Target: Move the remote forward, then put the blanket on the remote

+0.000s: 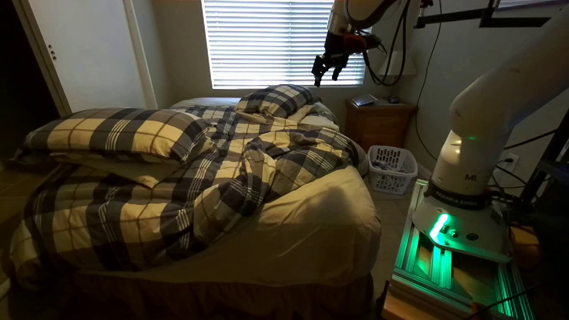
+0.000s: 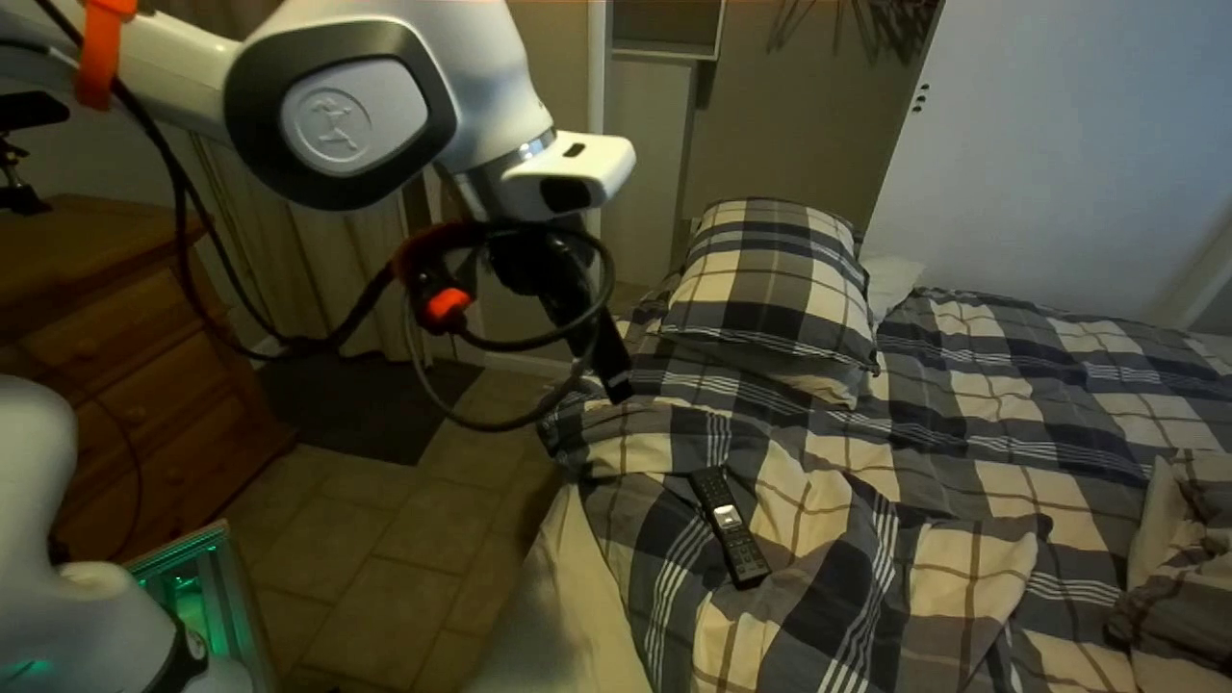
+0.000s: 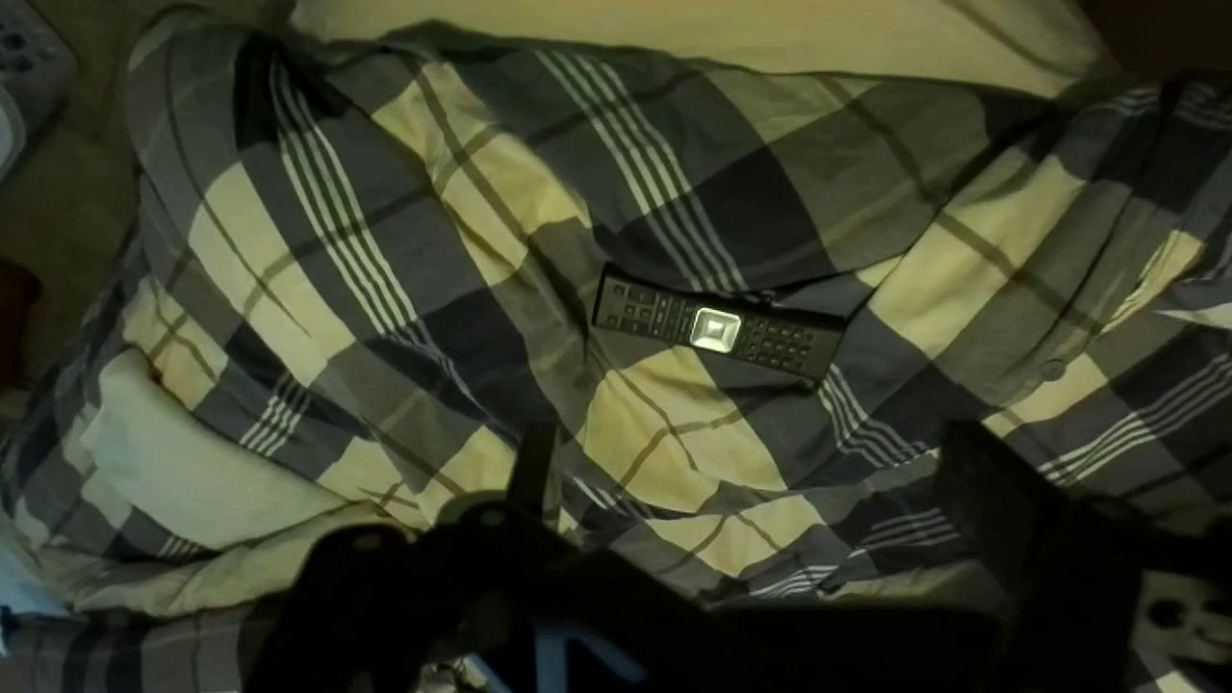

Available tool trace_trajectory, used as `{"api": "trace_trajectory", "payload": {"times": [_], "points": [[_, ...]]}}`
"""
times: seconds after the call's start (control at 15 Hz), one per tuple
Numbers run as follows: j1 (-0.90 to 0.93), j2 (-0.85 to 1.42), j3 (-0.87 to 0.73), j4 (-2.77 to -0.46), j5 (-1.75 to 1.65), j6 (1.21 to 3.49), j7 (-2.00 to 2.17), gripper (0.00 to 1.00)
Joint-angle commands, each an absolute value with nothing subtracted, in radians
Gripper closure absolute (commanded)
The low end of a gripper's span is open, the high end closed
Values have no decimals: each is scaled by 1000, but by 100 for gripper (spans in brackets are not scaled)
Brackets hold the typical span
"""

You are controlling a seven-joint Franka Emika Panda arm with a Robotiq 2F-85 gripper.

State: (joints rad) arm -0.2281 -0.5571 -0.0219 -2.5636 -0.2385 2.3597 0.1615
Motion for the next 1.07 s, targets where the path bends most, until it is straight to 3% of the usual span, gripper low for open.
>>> {"api": "trace_trajectory", "payload": {"times": [0.0,0.4,1.0], "points": [[-209,-408,-71,-2493,-295,2439,-10,0],[-180,-265,-110,-2407,-322,2352,-275,0],[-137,-93,-137,-2342,-351,2467,-576,0]]}}
